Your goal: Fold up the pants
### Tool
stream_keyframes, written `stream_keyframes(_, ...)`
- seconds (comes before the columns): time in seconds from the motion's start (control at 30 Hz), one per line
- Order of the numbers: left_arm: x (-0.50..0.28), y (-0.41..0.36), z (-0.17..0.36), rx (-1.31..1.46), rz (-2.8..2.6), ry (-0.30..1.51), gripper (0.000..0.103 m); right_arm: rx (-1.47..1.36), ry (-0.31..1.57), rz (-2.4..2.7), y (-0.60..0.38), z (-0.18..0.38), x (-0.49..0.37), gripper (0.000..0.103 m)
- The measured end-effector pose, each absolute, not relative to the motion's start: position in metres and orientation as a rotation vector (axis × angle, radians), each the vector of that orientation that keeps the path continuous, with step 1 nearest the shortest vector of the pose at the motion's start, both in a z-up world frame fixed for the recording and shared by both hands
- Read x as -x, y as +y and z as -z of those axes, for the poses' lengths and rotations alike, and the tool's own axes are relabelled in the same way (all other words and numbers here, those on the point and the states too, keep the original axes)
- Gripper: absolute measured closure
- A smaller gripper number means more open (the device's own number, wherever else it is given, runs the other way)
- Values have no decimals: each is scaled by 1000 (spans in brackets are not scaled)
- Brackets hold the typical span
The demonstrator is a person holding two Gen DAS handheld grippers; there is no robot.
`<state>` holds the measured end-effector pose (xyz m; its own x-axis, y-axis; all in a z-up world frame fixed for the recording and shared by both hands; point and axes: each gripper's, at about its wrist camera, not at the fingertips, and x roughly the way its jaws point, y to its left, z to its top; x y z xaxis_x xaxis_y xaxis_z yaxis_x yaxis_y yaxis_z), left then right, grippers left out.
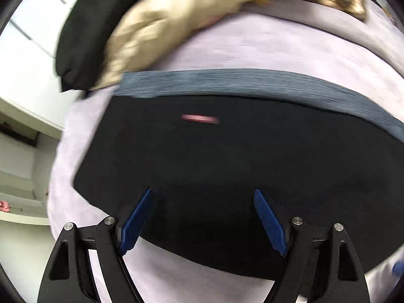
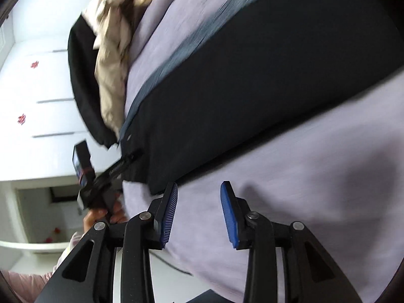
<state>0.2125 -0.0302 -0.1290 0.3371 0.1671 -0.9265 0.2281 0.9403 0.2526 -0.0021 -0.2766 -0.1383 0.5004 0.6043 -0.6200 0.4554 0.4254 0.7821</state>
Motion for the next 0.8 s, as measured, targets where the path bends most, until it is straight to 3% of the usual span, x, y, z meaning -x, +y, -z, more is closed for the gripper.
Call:
stream_keyframes(0.07,-228,-4,139,-346,41,1227,16,-1214,1103,-182,-242,146,-15,64)
stream_keyframes(0.1,-234,7,143,-325,53,1225,1,-1228,1095,-211,-224,151,-25,64)
stream_keyframes(0.13,-237,14,147,-313,68,1219,0,-1234,1094,-220,-215,154,-29,64)
stream_keyframes(0.4,-254,41,165,-279,208,1203,0,-1248,1069,-235,-170,170,-55,64)
stream_keyframes(0.43,-254,43,165,-276,216,1203,0,-1241,1081,-228,-167,170,-64,70)
stream_keyframes(0.47,-255,44,164,-276,221,1202,0,-1207,1115,-206,-162,168,-72,94)
stream_keyframes(0.6,-260,56,166,-260,239,1197,0,-1029,1113,-219,-157,135,-84,95)
stream_keyframes(0.8,-264,55,162,-316,205,1209,0,-1047,1245,-125,-155,168,-58,94)
